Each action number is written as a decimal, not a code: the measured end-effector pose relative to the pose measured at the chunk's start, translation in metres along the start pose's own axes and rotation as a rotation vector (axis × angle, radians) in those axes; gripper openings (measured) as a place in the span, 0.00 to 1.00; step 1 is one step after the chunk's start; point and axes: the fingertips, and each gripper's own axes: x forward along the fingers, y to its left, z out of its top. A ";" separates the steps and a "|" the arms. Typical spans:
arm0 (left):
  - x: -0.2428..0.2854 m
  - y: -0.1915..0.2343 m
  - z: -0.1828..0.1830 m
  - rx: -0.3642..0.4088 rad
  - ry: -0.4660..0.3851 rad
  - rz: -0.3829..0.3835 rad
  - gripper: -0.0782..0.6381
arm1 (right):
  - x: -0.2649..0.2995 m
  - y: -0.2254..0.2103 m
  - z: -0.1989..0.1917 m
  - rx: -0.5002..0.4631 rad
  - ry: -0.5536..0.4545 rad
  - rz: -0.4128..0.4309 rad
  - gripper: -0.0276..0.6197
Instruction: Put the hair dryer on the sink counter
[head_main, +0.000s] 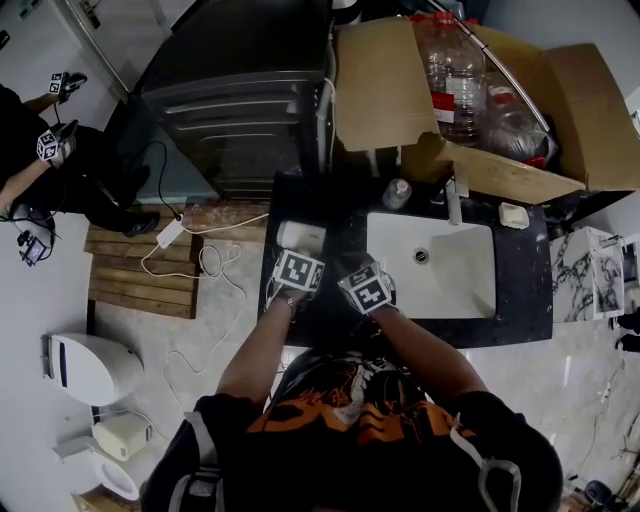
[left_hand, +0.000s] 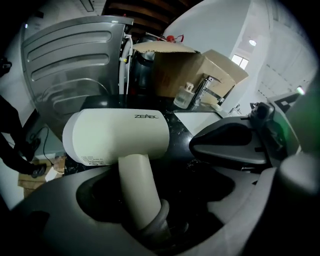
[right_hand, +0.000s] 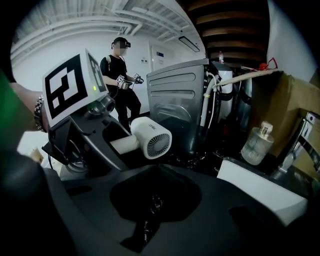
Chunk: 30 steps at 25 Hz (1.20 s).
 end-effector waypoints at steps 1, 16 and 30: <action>-0.001 0.001 -0.001 0.005 -0.003 0.020 0.73 | -0.002 -0.001 0.000 0.004 -0.003 -0.003 0.06; -0.043 -0.001 0.024 0.243 -0.164 0.262 0.78 | -0.047 -0.021 0.010 0.023 -0.089 -0.042 0.06; -0.169 -0.097 0.110 0.289 -0.767 0.082 0.53 | -0.154 -0.019 0.101 -0.040 -0.405 -0.068 0.06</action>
